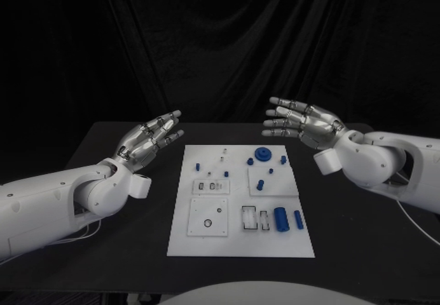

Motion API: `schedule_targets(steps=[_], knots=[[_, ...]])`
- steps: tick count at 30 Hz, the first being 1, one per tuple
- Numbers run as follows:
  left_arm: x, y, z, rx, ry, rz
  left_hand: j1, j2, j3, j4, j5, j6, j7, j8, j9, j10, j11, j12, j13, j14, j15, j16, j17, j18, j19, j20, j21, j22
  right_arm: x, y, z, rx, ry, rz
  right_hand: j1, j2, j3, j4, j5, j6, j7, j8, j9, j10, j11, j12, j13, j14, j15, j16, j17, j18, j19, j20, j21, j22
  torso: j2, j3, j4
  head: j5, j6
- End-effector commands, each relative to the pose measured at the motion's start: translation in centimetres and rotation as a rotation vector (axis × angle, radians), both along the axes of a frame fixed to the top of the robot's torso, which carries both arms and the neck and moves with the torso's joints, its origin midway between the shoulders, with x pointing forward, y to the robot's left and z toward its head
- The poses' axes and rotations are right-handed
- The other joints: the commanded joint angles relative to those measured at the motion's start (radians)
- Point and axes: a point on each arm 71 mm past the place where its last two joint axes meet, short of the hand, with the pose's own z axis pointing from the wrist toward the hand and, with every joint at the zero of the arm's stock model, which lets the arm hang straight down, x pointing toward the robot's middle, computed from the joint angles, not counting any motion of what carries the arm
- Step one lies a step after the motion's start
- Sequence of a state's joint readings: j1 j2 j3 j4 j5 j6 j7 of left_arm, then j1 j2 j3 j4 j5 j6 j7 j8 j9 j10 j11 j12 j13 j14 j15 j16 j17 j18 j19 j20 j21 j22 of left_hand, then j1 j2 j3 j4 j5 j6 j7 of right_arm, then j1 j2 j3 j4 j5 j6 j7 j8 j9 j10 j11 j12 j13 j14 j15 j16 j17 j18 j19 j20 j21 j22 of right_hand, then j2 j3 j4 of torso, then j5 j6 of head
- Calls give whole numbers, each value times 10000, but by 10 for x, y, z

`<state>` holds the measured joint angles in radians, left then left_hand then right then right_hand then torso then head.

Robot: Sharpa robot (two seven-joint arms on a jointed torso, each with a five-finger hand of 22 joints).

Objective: Assemble the parts on the task board

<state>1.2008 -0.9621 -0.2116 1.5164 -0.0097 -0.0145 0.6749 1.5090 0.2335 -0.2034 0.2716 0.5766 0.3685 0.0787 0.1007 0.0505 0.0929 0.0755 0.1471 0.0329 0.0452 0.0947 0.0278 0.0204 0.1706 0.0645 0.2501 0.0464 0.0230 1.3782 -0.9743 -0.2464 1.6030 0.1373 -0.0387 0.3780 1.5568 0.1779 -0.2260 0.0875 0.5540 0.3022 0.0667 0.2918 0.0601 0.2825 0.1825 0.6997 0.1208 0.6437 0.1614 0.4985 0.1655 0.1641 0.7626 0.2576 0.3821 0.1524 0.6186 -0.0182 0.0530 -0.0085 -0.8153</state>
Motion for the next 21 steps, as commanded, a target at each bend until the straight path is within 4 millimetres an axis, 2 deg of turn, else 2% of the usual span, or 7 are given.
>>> schedule_targets(steps=[1, 5, 8, 12, 15, 16, 21], knots=[[-3, 1, 11, -449, -1069, 56, 107, -7, 53, -14, 59, 79, 16, 76, 14, 17, 38, 67, 10, 66, 9, 64, 2, 112, -32, -5, -54, -18, 2, -5, 4, -2602, 27, -165, 54, -33, 7, -90, -23, 184, 60, 161, 4, 315, 62, 253, -21, 463, 3, 188, 6, 164, 388, 5, 234, 94, 195, 28, 31, 83, -270], [-6, 3, 15, -372, -1222, 71, 144, -14, 69, -17, 123, 157, 17, 109, 23, 47, 52, 130, 18, 93, 10, 80, 10, 114, -19, -11, -45, -13, 5, -5, 14, -4822, -628, 175, 594, -130, 225, -604, -571, 1466, 648, 994, 155, 912, 32, 474, -178, 2433, -449, 943, 138, 117, 1819, -526, 1395, 662, 397, 20, 41, 198, -353], [-8, 4, 18, -345, -1255, 52, 227, -13, 119, -55, 237, 167, 35, 120, 18, 36, 98, 152, 12, 93, 57, 79, 8, 110, -26, 11, -51, -17, 10, -2, 22, -7044, -1660, 587, 507, -282, 356, -667, -953, 1749, 571, 908, 58, 1408, -133, 326, -486, 3362, -783, 1219, 68, 140, 2182, -816, 2523, 1408, 524, -7, 97, 173, -388], [-9, 6, 20, -384, -1285, -34, 278, 3, 161, -82, 290, 181, 47, 126, 16, -1, 125, 138, 3, 105, 129, 86, 11, 107, -12, 56, -43, -13, 20, 4, 34, -10376, -3528, 1001, 374, -438, 555, -539, -2377, 2334, 534, 907, 75, 1720, -366, 73, -568, 4275, -1095, 2062, 391, 166, 2481, -1043, 3626, 2205, 763, -46, 108, 177, -398], [-10, 6, 21, -423, -1325, -51, 308, 17, 191, -98, 316, 207, 57, 136, 18, -10, 143, 149, 2, 113, 162, 90, 13, 106, -6, 81, -40, -11, 24, 9, 39, -12238, -4760, 1215, 342, -648, 743, -484, -2568, 3027, 397, 829, 142, 2182, -585, -65, -567, 5162, -1402, 3250, 975, 178, 3045, -1298, 4606, 2879, 922, -98, 170, 144, -355], [-11, 7, 22, -439, -1343, -48, 308, 17, 191, -98, 316, 207, 57, 136, 18, -10, 143, 149, 2, 113, 162, 90, 13, 106, -6, 81, -40, -11, 25, 11, 41, -12868, -5233, 1286, 332, -742, 874, -446, -2555, 3332, 323, 712, 153, 2469, -653, -245, -578, 5369, -1495, 3800, 1283, -33, 3725, -1398, 5876, 4511, 990, -125, 216, 90, -294], [-14, 7, 25, -525, -1441, -42, 319, 16, 201, -106, 336, 244, 60, 148, 22, -3, 154, 169, 6, 114, 168, 91, 13, 107, -10, 89, -43, -13, 25, 20, 46, -14700, -6856, 1440, 186, -1018, 1252, -209, -2571, 3941, 108, 299, 181, 3318, -765, -784, -570, 5691, -1613, 4966, 1965, -478, 4890, -1502, 8274, 7838, 1148, -193, 334, -56, -236]])
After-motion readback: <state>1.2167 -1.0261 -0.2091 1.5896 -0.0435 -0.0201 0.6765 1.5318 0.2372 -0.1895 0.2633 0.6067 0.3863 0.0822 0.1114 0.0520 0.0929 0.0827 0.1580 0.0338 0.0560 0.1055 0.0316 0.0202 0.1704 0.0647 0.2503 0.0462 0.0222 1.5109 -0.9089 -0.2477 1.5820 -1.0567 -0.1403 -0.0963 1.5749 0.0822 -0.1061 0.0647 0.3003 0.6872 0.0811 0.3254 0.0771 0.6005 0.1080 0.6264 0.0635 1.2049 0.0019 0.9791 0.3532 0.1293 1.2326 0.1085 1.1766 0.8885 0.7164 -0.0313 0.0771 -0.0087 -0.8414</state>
